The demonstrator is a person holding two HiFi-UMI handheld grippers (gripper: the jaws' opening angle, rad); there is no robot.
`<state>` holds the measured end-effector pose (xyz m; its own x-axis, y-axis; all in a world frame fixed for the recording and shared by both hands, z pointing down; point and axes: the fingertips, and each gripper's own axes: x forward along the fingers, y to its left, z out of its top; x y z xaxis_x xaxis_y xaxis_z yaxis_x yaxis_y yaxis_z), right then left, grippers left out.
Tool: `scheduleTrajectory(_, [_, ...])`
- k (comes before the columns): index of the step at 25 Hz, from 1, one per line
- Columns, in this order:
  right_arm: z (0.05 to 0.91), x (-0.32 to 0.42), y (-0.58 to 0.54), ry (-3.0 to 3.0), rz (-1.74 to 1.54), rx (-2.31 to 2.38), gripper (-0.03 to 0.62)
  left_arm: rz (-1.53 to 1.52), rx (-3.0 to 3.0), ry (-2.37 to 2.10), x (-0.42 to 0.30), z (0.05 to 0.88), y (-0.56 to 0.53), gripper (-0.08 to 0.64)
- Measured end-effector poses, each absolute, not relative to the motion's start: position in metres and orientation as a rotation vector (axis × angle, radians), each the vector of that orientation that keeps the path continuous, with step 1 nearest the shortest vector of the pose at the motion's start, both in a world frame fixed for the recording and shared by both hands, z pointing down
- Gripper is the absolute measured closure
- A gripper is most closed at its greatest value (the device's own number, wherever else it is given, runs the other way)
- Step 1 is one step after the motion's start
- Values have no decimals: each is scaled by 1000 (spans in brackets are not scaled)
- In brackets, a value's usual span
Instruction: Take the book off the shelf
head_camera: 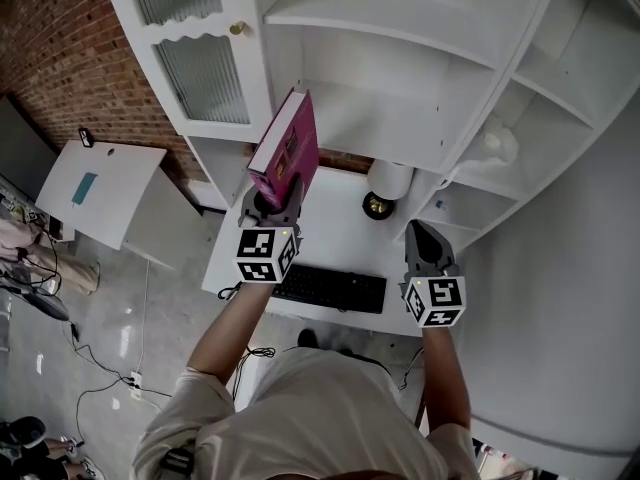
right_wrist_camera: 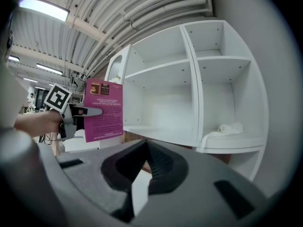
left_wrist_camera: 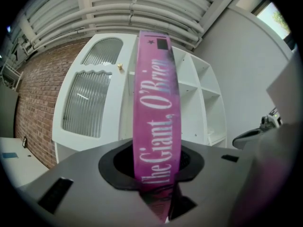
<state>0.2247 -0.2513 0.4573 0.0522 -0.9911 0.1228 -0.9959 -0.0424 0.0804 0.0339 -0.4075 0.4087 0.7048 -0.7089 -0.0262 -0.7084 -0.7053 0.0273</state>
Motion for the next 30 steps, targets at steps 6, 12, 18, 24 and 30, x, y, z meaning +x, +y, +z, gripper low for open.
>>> scheduleTrajectory(6, [468,243,-232,-2078,67,2148,589,-22,2854,-1241,36,437,-381,428])
scheduleTrajectory(12, [480,253,-210,-2116,83,2128,589,31,2809,-1279,34,467,-349,428])
scheduleTrajectory(18, [499,248,-192,-2168,116,2076,589,53,2752,-1356,22,485,-316,428])
scheduleTrajectory(24, [505,247,-180,-2200,96,2031,589,75,2717,-1421,9,498,-292,428])
scheduleTrajectory(30, [496,242,-180,-2213,53,2032,589,67,2721,-1455,-8,493,-284,428])
